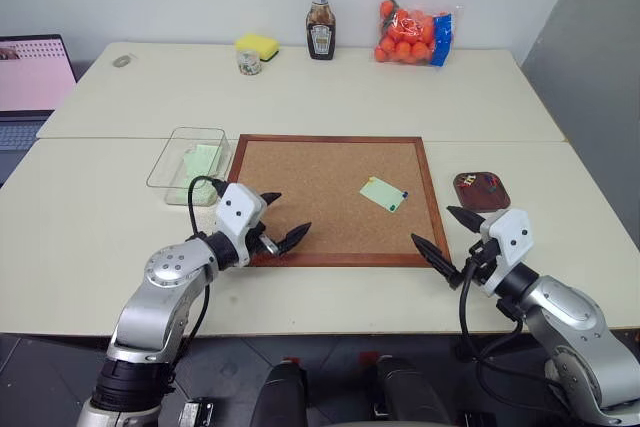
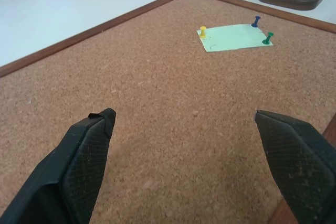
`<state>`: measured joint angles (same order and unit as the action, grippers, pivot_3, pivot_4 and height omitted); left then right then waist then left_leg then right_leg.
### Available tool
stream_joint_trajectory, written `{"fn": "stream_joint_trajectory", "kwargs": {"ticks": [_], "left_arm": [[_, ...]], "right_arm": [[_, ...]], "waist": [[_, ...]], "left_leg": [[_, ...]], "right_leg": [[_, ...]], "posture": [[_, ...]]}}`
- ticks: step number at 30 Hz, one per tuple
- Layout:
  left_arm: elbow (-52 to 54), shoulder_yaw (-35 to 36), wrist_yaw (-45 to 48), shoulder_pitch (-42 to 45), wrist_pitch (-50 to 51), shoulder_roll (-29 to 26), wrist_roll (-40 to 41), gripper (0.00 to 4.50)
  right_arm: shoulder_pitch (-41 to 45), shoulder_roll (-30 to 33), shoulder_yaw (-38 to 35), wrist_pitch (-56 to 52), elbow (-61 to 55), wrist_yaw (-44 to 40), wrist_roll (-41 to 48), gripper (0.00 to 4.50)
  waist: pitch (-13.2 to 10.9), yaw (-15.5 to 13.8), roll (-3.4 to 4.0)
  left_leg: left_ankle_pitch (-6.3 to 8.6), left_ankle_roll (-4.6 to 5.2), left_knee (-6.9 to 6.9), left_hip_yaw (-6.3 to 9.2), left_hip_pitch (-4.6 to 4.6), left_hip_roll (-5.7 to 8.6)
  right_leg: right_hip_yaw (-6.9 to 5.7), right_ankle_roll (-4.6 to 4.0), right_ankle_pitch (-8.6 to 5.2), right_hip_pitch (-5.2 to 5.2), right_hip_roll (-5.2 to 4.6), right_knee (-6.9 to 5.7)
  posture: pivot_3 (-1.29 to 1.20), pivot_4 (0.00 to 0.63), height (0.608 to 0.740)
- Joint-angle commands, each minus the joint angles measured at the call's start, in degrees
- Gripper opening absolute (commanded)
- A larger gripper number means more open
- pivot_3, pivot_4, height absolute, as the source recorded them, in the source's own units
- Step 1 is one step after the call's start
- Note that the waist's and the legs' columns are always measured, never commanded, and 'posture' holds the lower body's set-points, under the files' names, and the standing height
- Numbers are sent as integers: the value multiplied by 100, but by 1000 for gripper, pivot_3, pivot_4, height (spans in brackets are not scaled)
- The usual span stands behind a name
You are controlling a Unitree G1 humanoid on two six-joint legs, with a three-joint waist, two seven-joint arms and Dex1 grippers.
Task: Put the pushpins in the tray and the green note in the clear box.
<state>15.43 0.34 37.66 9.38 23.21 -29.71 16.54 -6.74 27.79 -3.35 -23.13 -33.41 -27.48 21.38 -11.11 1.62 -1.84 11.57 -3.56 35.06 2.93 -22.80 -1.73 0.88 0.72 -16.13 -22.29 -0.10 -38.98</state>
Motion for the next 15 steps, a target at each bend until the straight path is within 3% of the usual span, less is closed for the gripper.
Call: {"fn": "stream_joint_trajectory", "kwargs": {"ticks": [1, 15], "left_arm": [[148, 21, -3, 131, -96, 42, 47, 4492], [-71, 104, -89, 499, 75, 21, 54, 4492]], "right_arm": [[54, -31, -120, 202, -59, -19, -26, 4500], [114, -83, -26, 249, -33, 11, -87, 4500]], "waist": [[0, 0, 0], [0, -3, 0]], "left_leg": [[0, 0, 0, 0, 0, 0], [0, 0, 0, 0, 0, 1]], "right_leg": [[0, 0, 0, 0, 0, 0], [0, 0, 0, 0, 0, 0]], "posture": [[0, 150, 740], [0, 150, 740]]}}
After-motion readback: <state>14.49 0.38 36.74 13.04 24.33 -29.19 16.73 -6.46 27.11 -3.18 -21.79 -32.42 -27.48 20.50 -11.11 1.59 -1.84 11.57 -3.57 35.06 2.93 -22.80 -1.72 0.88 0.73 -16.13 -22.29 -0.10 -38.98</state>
